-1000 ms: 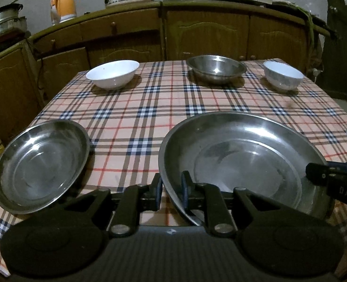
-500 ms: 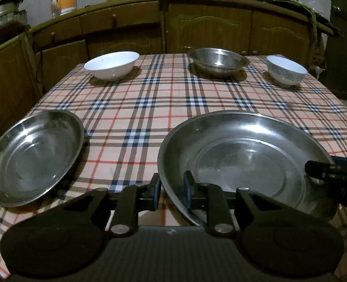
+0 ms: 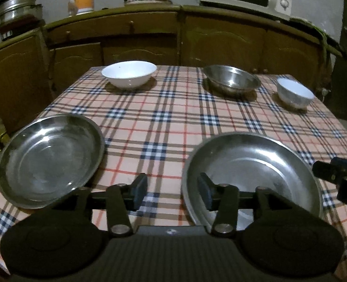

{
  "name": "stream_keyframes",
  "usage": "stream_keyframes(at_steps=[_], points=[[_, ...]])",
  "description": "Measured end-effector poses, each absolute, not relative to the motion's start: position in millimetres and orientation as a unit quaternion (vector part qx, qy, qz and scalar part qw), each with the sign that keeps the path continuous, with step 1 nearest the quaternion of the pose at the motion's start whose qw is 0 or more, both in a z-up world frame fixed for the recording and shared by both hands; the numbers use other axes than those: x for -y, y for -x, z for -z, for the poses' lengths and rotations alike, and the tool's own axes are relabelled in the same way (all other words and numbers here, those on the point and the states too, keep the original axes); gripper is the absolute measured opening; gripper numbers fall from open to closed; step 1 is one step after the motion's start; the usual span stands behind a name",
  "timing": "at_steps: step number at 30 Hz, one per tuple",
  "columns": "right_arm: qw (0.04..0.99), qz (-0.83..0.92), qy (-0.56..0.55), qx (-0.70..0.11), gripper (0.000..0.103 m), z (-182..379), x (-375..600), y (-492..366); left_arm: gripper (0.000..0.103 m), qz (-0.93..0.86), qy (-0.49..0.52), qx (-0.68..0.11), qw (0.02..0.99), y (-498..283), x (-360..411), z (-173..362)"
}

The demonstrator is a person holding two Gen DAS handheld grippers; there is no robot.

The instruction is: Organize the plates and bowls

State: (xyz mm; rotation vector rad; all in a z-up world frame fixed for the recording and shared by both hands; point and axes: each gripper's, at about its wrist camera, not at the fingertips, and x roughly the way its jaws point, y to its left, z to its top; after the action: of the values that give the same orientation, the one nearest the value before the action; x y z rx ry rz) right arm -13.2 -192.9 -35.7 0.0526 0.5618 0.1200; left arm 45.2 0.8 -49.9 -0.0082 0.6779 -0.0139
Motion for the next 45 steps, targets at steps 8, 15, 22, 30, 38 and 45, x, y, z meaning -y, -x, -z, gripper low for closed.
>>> stream_keyframes(at_steps=[8, 15, 22, 30, 38, 45], points=[[0.955, -0.089, -0.031, -0.281, 0.060, 24, 168, 8, 0.062, -0.017, 0.020, -0.324, 0.946, -41, -26, 36], [0.952, -0.115, -0.022, -0.284, 0.066, 17, 140, 1, 0.065, -0.047, 0.039, -0.321, 0.945, -40, -56, 34], [0.947, -0.141, -0.002, -0.290, 0.067, 19, 104, -8, 0.065, -0.084, 0.061, -0.317, 0.943, -40, -93, 38], [0.937, -0.179, 0.019, -0.298, 0.068, 22, 55, -27, 0.069, -0.155, 0.088, -0.310, 0.934, -50, -152, 44], [0.921, -0.226, 0.030, -0.315, 0.069, 29, -3, -61, 0.074, -0.222, 0.110, -0.319, 0.915, -81, -215, 50], [0.909, -0.236, 0.021, -0.344, 0.070, 42, -45, -94, 0.066, -0.210, 0.133, -0.344, 0.905, -93, -238, 61]])
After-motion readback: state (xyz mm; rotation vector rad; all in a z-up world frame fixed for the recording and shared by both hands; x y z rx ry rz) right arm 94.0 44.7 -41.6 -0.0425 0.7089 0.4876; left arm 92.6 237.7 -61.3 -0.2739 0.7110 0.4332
